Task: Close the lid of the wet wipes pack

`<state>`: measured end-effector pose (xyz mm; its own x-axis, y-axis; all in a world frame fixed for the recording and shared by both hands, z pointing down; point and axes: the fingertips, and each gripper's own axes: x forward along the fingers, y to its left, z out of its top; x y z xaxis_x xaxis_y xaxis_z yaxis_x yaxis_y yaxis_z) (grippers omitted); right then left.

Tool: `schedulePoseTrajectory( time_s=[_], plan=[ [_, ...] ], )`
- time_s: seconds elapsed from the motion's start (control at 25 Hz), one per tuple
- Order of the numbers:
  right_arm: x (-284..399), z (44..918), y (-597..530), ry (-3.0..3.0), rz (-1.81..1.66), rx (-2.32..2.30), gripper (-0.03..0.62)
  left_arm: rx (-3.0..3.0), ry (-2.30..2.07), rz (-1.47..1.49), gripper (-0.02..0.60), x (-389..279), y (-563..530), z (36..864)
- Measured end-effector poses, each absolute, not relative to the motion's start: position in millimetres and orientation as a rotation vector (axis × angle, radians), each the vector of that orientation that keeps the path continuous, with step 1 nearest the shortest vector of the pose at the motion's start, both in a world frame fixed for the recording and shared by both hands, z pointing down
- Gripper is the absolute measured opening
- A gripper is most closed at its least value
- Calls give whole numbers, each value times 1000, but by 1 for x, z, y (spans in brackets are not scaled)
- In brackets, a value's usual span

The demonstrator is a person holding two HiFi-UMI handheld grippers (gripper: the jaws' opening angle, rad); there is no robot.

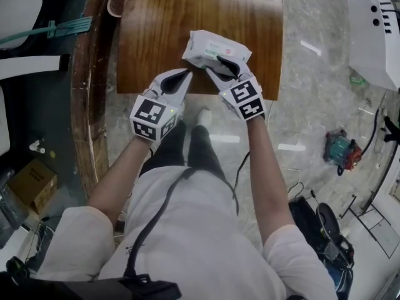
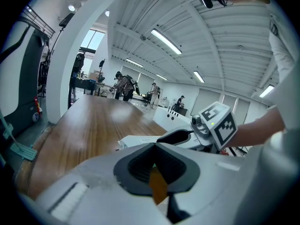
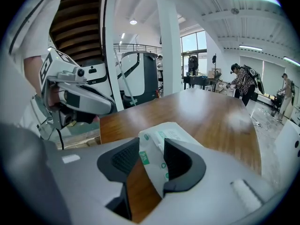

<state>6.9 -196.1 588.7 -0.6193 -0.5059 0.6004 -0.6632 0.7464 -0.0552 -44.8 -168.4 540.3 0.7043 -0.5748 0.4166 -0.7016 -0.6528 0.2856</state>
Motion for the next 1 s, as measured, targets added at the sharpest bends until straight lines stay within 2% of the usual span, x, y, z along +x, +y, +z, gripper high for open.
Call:
schedulePoseTrajectory(
  time_s=[1.0],
  plan=[
    [5,613,-196,-2194,393,875,158,2517,-960,405,2,-32,-162,530]
  ],
)
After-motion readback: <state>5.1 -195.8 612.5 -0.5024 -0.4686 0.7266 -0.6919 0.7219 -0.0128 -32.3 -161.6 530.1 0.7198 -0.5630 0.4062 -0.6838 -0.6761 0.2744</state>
